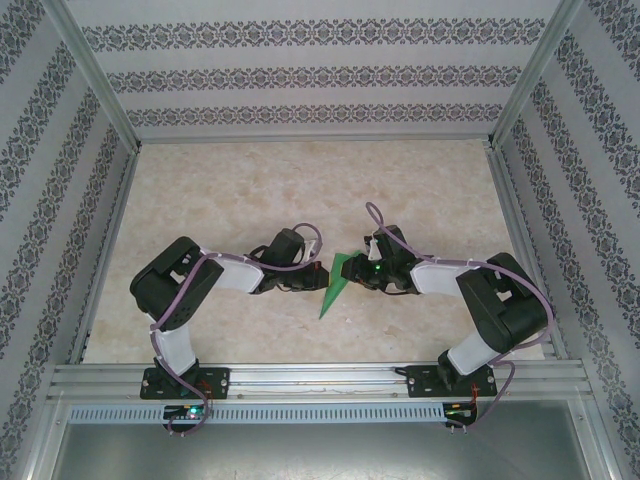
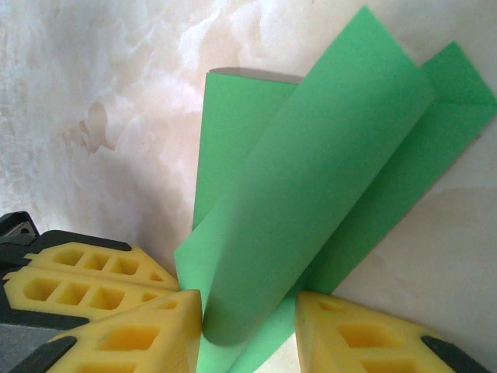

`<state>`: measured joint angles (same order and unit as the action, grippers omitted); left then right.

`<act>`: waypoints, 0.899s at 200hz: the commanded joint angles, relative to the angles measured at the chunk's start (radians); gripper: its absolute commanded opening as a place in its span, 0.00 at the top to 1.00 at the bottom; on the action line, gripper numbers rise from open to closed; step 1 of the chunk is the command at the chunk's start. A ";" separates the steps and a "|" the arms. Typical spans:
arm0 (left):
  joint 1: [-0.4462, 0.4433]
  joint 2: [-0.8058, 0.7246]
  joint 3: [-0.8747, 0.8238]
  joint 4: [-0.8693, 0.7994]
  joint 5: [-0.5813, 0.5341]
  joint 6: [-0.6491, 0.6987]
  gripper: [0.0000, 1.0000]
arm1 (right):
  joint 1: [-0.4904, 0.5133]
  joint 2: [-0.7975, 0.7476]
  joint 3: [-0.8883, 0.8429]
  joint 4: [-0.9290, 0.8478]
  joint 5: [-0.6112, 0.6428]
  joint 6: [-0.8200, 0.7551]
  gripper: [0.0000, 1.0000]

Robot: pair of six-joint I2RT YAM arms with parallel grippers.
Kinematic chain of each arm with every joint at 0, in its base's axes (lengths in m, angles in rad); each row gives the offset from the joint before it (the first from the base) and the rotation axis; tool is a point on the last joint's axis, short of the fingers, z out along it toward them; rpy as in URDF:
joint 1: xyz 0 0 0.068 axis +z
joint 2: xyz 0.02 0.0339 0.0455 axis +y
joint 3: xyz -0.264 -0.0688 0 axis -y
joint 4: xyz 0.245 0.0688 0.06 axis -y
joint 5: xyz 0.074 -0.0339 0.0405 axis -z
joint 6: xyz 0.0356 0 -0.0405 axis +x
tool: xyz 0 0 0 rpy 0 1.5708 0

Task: Fold a paper plane with a square sheet of paper (fold left side to right side)
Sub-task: Fold the wing for the fifth time at the center of the table.

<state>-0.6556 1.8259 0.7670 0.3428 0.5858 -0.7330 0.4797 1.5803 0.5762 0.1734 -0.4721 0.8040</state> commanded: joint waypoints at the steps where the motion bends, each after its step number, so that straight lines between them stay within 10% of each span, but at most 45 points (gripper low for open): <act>1: -0.013 -0.039 -0.008 0.013 -0.015 0.045 0.95 | 0.016 0.070 0.010 0.060 0.018 -0.043 0.63; 180: -0.035 -0.026 0.044 -0.095 -0.082 0.088 0.95 | 0.019 0.073 0.011 0.028 0.023 -0.069 0.64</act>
<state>-0.6815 1.8053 0.7792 0.2844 0.5167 -0.6800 0.4797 1.5810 0.5808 0.1600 -0.4717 0.7780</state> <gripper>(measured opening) 0.055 0.363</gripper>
